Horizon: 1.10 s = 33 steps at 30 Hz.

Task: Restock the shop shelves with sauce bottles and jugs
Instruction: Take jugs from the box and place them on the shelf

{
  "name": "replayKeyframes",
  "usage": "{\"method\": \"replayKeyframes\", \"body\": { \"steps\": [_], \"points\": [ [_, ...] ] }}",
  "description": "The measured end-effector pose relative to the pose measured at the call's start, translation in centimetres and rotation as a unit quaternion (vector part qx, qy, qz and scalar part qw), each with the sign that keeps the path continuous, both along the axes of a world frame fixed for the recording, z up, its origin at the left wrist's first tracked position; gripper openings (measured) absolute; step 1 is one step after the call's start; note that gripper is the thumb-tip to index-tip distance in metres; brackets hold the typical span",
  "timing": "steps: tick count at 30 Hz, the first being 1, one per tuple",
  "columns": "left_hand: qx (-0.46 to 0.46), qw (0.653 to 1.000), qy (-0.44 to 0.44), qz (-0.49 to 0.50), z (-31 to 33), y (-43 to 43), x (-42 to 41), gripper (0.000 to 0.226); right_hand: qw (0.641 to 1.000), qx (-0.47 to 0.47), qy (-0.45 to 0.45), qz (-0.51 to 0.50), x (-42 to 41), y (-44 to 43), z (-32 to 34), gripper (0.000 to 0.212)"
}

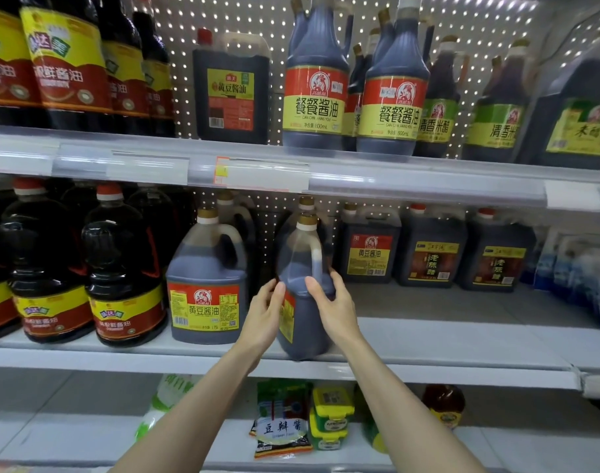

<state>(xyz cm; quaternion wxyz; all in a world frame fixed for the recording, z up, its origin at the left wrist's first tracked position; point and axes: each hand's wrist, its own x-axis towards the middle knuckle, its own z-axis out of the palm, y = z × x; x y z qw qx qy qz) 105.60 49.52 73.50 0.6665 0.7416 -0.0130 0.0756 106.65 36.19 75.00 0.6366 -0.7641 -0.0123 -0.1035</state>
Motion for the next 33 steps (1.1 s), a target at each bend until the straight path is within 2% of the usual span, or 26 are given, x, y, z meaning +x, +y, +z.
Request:
{"method": "replayKeyframes", "body": {
  "steps": [3, 6, 9, 11, 13, 17, 20, 26, 29, 33],
  "points": [
    [0.003, 1.0, -0.008, -0.011, 0.8, -0.2, 1.1, 0.061, 1.0, -0.012, 0.004, 0.021, 0.5, -0.7, 0.0, 0.082],
    [0.004, 1.0, -0.009, -0.029, 1.7, -0.2, 2.0, 0.05, 0.999, -0.015, 0.008, 0.046, 1.1, -1.3, 0.0, 0.095],
    [-0.017, 0.999, 0.002, -0.035, 1.9, 0.2, 3.2, 0.041, 0.997, 0.005, 0.016, 0.072, 1.6, -2.1, 0.2, 0.07],
    [-0.013, 0.999, 0.003, -0.044, 2.0, 0.3, 3.9, 0.046, 0.996, 0.008, 0.026, 0.087, 2.1, -2.7, 0.1, 0.045],
    [-0.006, 0.999, -0.003, -0.046, 1.9, 0.3, 4.3, 0.054, 0.994, 0.007, 0.039, 0.099, 2.5, -3.0, 0.1, 0.033],
    [-0.012, 1.0, -0.019, -0.012, 1.5, 0.3, 4.6, 0.062, 0.992, 0.014, 0.06, 0.108, 3.1, -3.4, -0.1, 0.052],
    [-0.031, 0.999, -0.016, 0.004, 1.3, -0.1, 4.2, 0.063, 0.992, 0.017, 0.06, 0.105, 3.1, -3.5, -0.1, 0.047],
    [-0.01, 0.997, -0.014, 0.08, 0.5, -0.4, 3.4, 0.09, 0.993, 0.051, 0.075, 0.078, 2.9, -3.4, 0.1, 0.04],
    [0.011, 0.993, -0.015, 0.118, 0.1, -1.0, 2.5, 0.085, 0.994, 0.057, 0.082, 0.053, 2.8, -3.3, 0.3, 0.041],
    [0.004, 0.995, -0.027, 0.097, -0.4, -0.4, 2.2, 0.081, 0.996, 0.016, 0.081, 0.015, 2.4, -2.6, -0.3, 0.052]
  ]
}}
